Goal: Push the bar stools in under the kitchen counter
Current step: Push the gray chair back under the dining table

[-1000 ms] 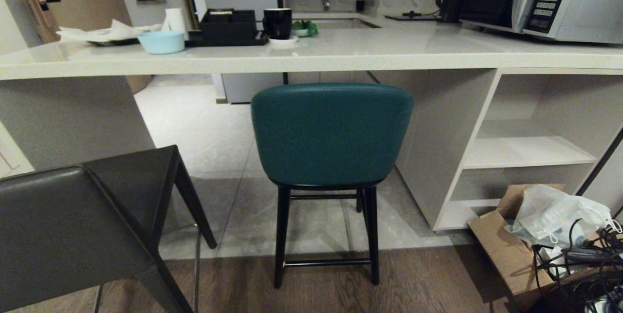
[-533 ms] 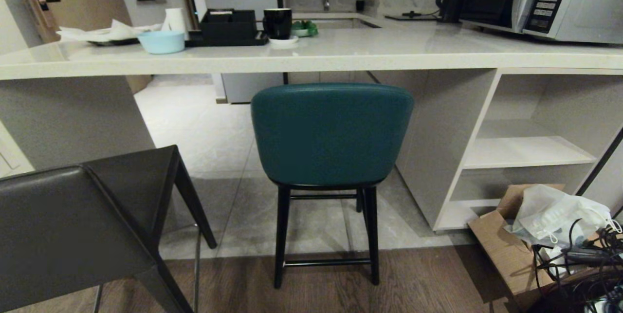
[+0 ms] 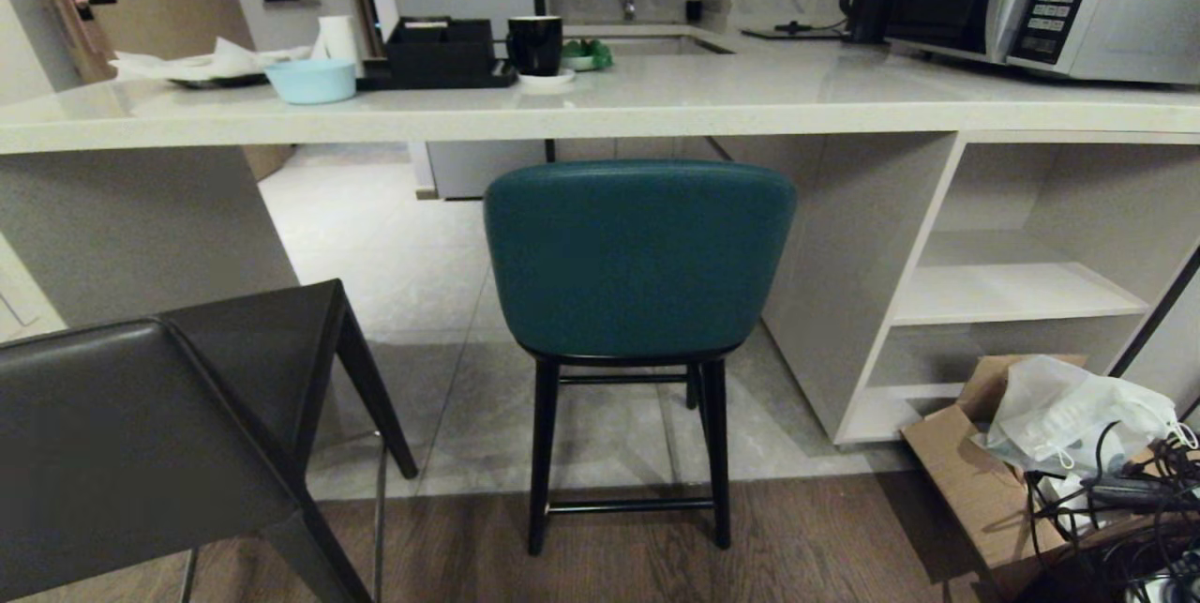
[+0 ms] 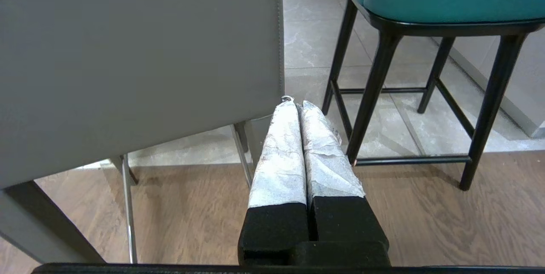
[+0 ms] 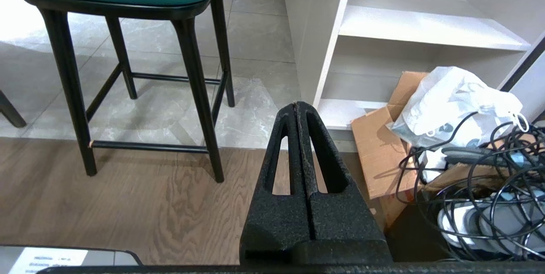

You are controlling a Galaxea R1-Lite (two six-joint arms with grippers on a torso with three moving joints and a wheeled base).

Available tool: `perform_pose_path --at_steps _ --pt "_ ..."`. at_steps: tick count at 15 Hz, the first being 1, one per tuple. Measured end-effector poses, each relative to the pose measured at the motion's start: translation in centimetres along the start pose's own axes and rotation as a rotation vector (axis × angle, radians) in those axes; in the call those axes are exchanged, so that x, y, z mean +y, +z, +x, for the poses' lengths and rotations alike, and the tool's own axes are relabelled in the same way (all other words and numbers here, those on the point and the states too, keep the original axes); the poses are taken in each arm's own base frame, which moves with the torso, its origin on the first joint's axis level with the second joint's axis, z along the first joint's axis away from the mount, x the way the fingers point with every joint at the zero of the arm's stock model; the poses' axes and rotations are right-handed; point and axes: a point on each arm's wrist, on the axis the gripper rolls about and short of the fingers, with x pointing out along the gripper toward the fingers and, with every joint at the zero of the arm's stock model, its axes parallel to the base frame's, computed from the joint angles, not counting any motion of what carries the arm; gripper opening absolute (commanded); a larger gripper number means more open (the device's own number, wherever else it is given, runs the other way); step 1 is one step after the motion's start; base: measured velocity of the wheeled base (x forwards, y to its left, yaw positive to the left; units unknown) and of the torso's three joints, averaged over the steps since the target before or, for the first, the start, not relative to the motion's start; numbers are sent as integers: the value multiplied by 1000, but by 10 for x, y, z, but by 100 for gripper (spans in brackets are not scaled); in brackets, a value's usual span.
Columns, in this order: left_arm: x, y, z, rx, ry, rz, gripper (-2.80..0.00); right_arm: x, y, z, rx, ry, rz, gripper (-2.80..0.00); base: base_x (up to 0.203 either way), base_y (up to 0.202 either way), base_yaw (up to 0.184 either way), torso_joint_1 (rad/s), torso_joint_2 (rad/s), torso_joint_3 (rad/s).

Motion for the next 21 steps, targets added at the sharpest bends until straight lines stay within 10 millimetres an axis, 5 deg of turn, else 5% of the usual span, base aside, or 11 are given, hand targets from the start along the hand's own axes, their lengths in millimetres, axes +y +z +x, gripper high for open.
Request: perform_pose_path --at_steps 21 --pt "0 2 0 -15 7 -34 -280 0 0 0 4 -2 17 -280 0 0 0 0 0 0"
